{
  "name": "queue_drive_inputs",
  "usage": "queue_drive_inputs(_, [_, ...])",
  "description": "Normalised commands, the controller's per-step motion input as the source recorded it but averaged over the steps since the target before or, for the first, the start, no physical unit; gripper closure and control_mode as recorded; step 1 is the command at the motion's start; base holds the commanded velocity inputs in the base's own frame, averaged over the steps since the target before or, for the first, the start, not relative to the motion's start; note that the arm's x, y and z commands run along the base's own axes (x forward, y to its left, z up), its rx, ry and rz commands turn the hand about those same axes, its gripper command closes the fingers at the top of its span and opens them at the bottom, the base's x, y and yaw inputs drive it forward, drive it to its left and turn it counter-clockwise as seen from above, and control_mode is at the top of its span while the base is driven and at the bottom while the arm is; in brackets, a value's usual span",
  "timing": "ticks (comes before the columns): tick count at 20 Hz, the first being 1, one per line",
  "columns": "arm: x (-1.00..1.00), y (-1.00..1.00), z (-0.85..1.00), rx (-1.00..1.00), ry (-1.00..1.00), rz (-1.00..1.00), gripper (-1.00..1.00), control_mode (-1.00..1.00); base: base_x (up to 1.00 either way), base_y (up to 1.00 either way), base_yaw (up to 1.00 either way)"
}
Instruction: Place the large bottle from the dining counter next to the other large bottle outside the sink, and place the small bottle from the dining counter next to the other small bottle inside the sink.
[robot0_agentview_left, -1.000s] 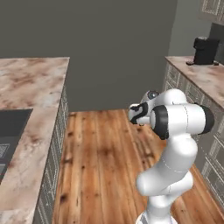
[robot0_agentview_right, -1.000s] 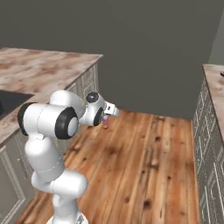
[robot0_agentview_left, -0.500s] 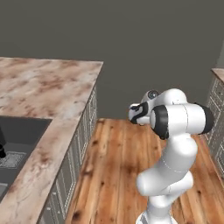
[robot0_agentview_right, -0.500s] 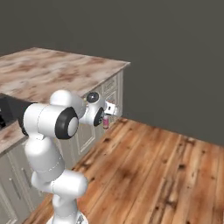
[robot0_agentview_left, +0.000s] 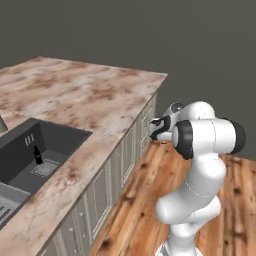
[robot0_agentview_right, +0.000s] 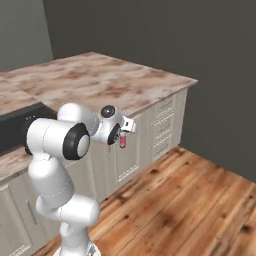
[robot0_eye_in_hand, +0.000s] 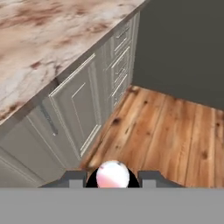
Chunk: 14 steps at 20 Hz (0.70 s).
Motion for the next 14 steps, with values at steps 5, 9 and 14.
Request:
queue_drive_inputs(5, [0.00, 0.00, 0.00, 0.00, 0.00, 0.00, 1.00, 1.00, 0.43, -0.38, 0.47])
queue_drive_inputs(9, [0.00, 0.00, 0.00, 0.00, 0.00, 0.00, 1.00, 1.00, 0.51, -0.30, 0.46])
queue_drive_inputs(14, [0.00, 0.00, 0.00, 0.00, 0.00, 0.00, 1.00, 1.00, 0.49, -0.11, 0.48])
